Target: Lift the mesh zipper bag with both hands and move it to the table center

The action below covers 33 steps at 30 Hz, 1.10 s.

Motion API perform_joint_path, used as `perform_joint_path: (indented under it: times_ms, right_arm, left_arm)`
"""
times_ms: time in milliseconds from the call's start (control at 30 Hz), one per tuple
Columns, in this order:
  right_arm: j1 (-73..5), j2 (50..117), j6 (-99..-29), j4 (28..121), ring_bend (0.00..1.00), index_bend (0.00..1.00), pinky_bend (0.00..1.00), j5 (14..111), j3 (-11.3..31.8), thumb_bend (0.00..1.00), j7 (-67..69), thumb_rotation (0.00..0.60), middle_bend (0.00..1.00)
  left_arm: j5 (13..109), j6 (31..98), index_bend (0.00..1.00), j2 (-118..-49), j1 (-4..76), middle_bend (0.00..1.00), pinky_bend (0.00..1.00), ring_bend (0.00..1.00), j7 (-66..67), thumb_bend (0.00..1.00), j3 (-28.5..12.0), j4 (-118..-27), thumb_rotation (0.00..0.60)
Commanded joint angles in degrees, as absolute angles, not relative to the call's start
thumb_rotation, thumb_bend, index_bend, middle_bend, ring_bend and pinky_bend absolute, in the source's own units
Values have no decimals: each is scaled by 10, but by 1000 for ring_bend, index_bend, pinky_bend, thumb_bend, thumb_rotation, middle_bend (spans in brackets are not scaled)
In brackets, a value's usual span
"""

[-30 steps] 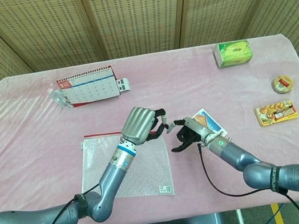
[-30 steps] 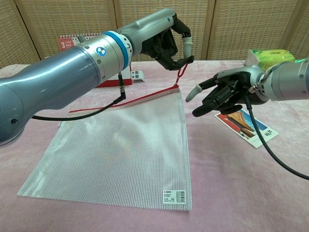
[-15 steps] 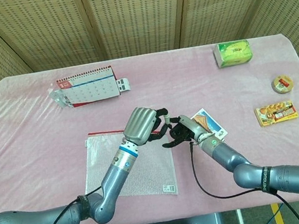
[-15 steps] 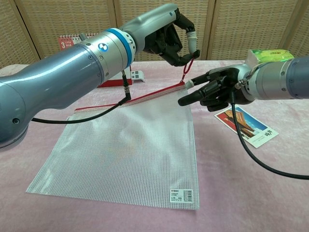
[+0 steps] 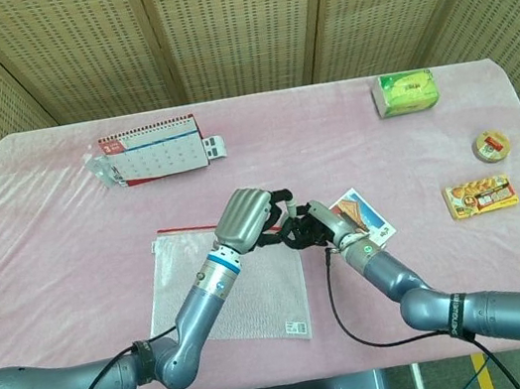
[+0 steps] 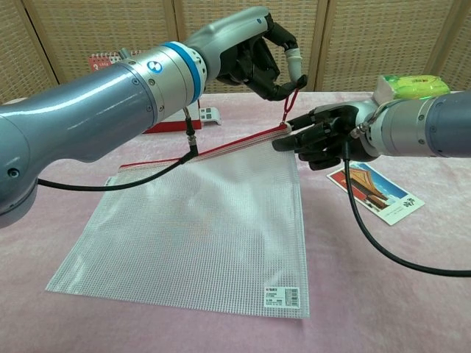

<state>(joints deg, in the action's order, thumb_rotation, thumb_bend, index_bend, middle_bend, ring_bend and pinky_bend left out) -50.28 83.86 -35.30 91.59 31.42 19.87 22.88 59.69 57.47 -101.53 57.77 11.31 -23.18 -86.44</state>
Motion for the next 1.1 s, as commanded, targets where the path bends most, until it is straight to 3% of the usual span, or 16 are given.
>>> perform_joint_path:
  times_ms: [33, 200, 533, 1100]
  right_arm:
    - [-500, 840, -355, 916, 925, 647, 1000, 316, 202, 665, 230, 600, 947]
    - [-496, 840, -352, 917, 928, 696, 1000, 318, 205, 704, 232, 600, 952]
    - [-463, 822, -347, 941, 929, 702, 1000, 355, 229, 722, 262, 600, 956]
    - [-409, 784, -306, 968, 933, 709, 1000, 429, 283, 747, 344, 600, 962]
  left_arm:
    - [595, 573, 809, -1013, 577, 978, 1000, 953, 110, 570, -232, -868, 600]
    - [593, 571, 815, -1010, 577, 978, 1000, 953, 105, 570, -232, -870, 600]
    - [566, 557, 852, -999, 567, 978, 1000, 953, 76, 637, -235, -853, 600]
    - [528, 519, 857, -952, 540, 978, 1000, 953, 35, 639, -229, -820, 600]
